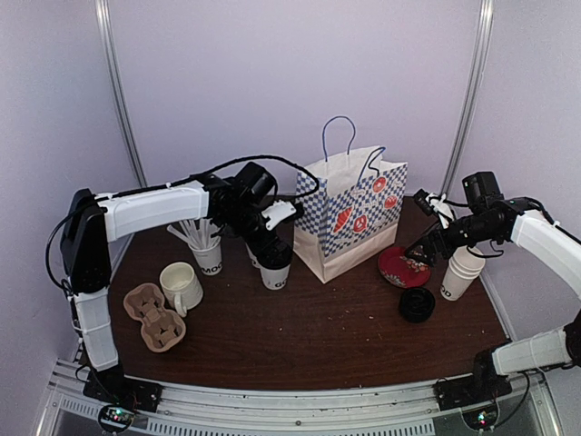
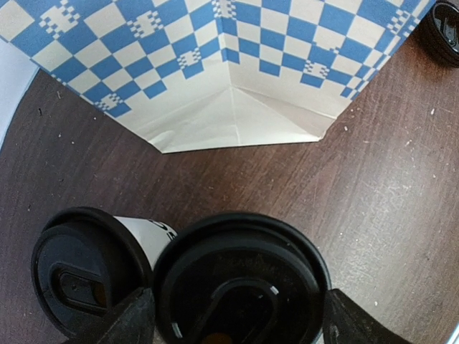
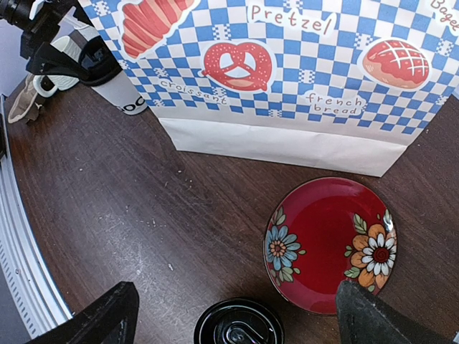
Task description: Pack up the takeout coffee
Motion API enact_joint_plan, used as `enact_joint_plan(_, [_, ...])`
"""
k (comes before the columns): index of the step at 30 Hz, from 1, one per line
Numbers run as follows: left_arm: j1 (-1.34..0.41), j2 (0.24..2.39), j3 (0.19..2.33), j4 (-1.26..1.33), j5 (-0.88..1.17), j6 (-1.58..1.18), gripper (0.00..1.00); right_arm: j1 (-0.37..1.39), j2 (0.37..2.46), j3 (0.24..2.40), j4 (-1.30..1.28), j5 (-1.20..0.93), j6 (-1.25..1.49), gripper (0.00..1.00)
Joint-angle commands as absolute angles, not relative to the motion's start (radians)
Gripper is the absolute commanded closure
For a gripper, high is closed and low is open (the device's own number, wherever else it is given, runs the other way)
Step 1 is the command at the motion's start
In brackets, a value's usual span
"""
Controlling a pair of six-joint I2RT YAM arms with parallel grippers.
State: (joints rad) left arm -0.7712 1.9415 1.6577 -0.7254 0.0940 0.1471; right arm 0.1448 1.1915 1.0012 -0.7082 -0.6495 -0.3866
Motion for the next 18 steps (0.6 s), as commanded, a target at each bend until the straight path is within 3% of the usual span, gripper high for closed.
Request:
enact_joint_plan(1, [-0.765, 1.954, 1.685, -0.680, 0.103, 0.123, 0.12, 0.140, 1.183, 0.999, -0.720, -0.640, -0.391, 0.01])
enact_joint_plan(7, [-0.765, 1.943, 1.725, -0.718, 0.093, 0.119, 0.03, 0.139, 1.162, 1.002, -0.723, -0.643, -0.387, 0.01])
enact_joint_plan(18, [-0.816, 1.769, 1.782, -0.705, 0.154, 0.112, 0.02, 0.137, 1.213, 1.243, -0.904, -0.653, -0.392, 0.01])
